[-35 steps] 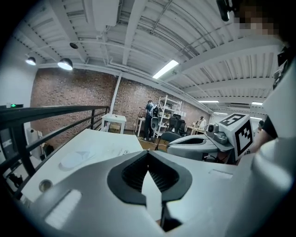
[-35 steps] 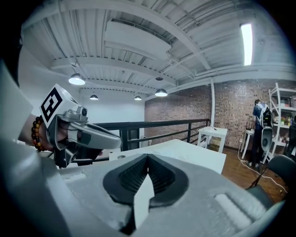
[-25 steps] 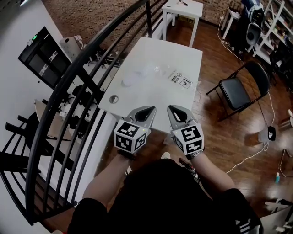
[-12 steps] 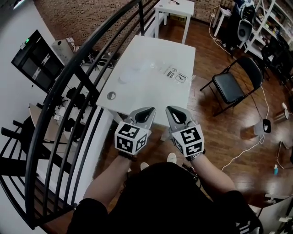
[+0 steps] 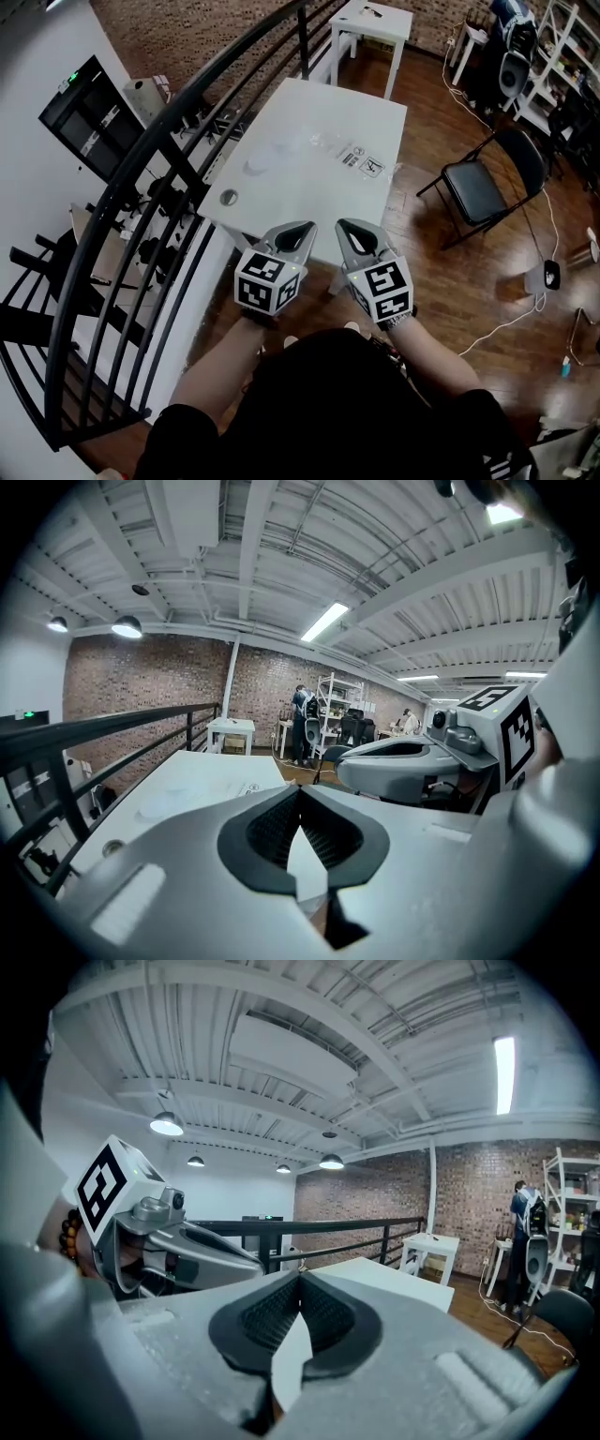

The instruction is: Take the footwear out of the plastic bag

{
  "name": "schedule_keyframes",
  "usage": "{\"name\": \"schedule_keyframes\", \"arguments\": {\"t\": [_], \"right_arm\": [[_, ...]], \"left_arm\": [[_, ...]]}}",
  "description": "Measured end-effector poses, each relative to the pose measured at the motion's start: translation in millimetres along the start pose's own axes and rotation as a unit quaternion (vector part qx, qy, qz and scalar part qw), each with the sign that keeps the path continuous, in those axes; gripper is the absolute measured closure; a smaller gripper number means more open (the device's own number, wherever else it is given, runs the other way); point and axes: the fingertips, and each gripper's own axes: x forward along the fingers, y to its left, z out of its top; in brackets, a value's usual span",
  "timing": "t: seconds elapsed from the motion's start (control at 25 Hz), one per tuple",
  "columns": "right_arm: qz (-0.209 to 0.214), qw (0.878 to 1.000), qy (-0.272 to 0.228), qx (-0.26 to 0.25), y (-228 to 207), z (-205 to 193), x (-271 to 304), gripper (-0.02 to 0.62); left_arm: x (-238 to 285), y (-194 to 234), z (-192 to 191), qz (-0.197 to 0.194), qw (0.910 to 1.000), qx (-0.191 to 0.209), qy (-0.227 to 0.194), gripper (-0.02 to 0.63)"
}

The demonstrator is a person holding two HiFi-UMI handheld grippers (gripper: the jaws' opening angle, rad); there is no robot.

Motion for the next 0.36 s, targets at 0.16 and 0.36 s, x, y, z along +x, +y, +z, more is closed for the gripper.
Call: {"name": "schedule_keyframes", "arguments": {"t": [0.16,0.36], "right_arm": [[0.001,1.000,-0.005,-0.001,-8.2,-0.2,-4.1,0.604],[0.002,1.000,-0.007,-0.001,-16.0,-1.4,-9.8,0.604]], "left_arm": [[5.0,-5.5,1.7,0.006,1.0000,0.001,0.000,0.592],[12.2,-14.4,5.3,0.006,1.0000,0.005,-0.004,0.592]]}}
